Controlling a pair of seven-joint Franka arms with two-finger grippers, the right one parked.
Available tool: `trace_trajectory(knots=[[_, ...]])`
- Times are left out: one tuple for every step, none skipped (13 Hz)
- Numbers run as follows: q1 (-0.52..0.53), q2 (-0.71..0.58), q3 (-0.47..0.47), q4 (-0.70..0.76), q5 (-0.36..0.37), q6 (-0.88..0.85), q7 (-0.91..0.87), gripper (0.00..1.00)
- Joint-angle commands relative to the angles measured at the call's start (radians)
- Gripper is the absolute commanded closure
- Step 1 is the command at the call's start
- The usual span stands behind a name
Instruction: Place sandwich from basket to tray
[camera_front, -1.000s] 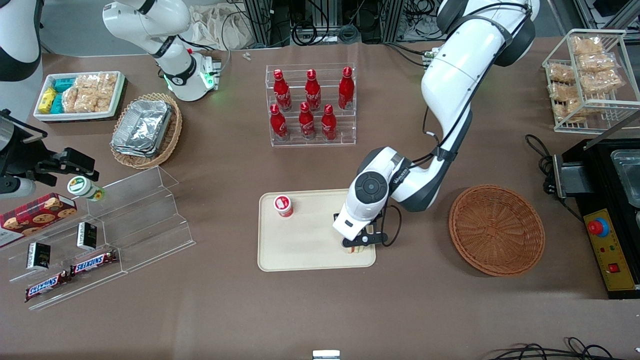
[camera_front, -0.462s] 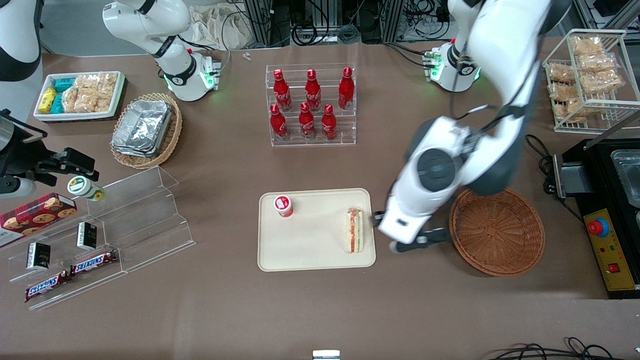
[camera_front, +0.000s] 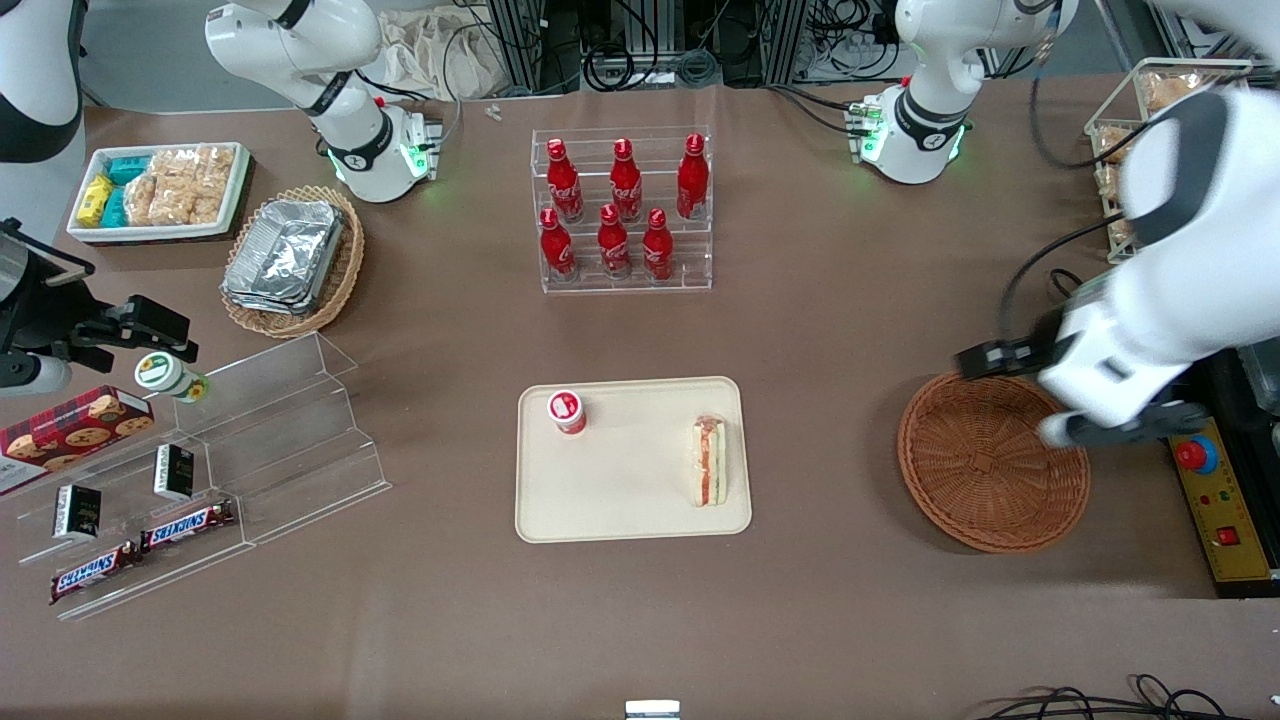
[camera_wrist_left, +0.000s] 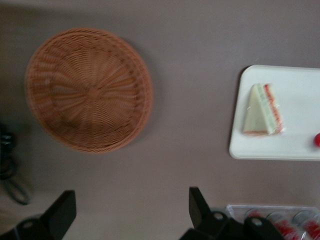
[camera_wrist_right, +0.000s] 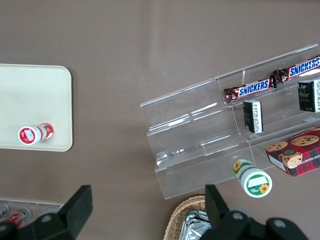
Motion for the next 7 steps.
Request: trace_trajectory(knots=[[0.001, -0.189, 0.100, -0.259, -0.023, 0.106, 0.201, 0.00], [0.001, -0.228, 0.128, -0.321, -0.009, 0.160, 0.257, 0.00], [0.003, -0.245, 0.134, -0.352, 0.001, 0.189, 0.285, 0.00], [0.006, -0.236, 0.134, -0.343, 0.026, 0.188, 0.286, 0.00], [0.006, -0.222, 0.133, -0.321, 0.060, 0.183, 0.289, 0.00], [0.006, -0.205, 0.130, -0.294, 0.077, 0.172, 0.305, 0.00], [0.006, -0.183, 0.129, -0.259, 0.068, 0.157, 0.309, 0.00]])
